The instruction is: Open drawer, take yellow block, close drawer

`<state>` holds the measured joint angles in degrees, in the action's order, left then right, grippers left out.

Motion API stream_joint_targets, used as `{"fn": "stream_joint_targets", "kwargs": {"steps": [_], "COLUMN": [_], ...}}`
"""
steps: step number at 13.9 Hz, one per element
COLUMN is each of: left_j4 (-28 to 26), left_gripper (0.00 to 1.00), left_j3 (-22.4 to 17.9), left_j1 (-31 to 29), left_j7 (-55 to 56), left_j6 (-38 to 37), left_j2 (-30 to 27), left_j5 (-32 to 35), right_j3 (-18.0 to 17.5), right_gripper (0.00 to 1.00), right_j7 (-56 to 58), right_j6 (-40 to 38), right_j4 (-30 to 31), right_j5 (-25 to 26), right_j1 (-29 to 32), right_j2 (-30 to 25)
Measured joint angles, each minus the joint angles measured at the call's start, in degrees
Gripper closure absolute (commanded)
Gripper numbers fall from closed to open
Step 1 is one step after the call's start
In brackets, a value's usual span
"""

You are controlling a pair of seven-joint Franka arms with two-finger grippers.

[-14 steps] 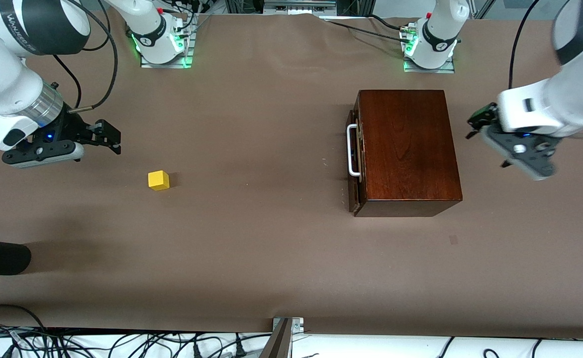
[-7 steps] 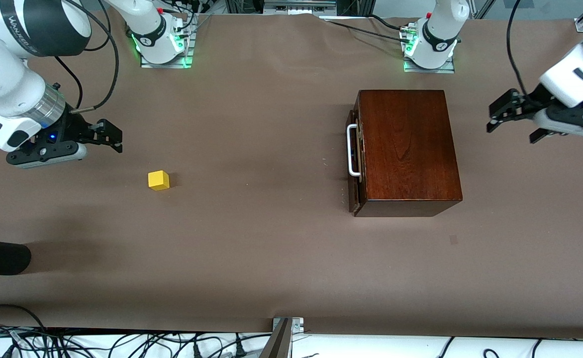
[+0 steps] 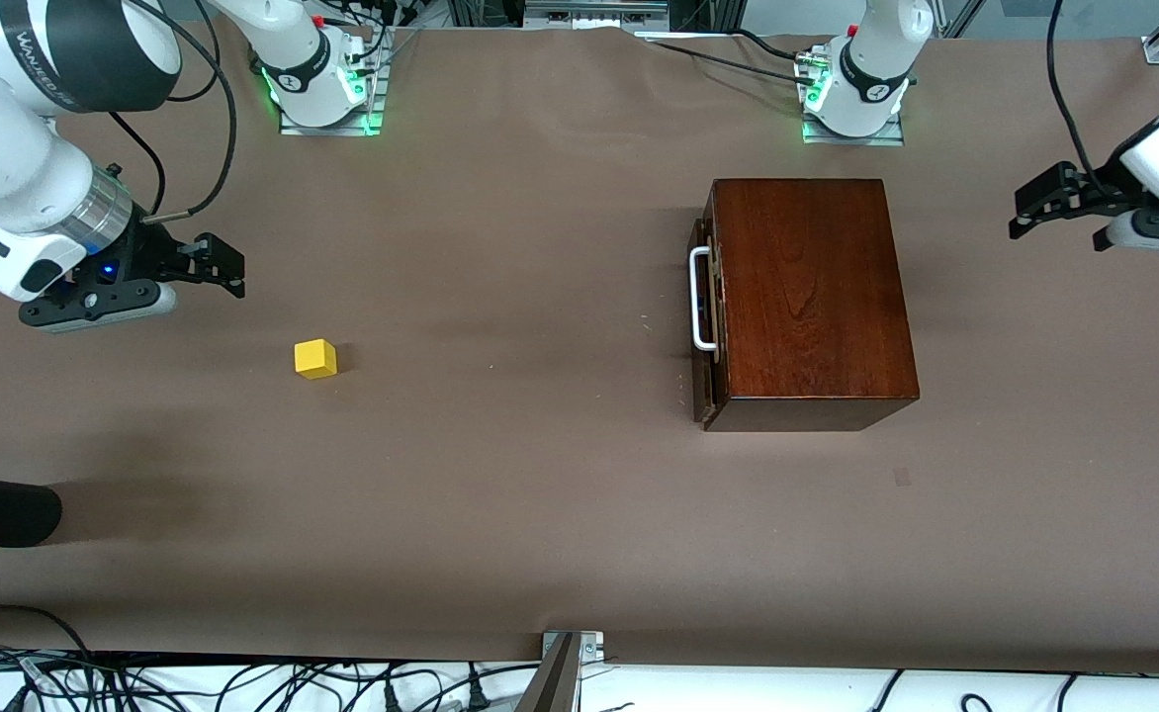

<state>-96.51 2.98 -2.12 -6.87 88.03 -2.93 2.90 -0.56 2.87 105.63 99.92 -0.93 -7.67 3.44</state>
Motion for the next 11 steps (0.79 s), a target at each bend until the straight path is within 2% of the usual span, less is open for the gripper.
{"fn": "stream_joint_targets", "kwargs": {"steps": [5, 9, 11], "left_j4": [0.0, 0.0, 0.0], "left_gripper": [0.00, 0.00, 0.00], "left_j3": [0.9, -3.1, -3.5], "left_j1": [-0.3, 3.0, 3.2], "left_j7": [0.2, 1.2, 1.5], "left_j6": [2.5, 3.5, 3.5], "left_j2": [1.4, 1.3, 1.3], "left_j5": [1.1, 0.8, 0.8], "right_j3": [0.4, 0.7, 0.8], "right_gripper": [0.00, 0.00, 0.00], "right_j7": [0.0, 0.0, 0.0], "right_j6": [-1.0, -3.7, -4.5], "right_j4": [-1.8, -3.5, -4.7], "right_j5": [0.0, 0.0, 0.0], "right_j1": [0.0, 0.1, 0.1], "right_j2": [0.1, 0.1, 0.1]}}
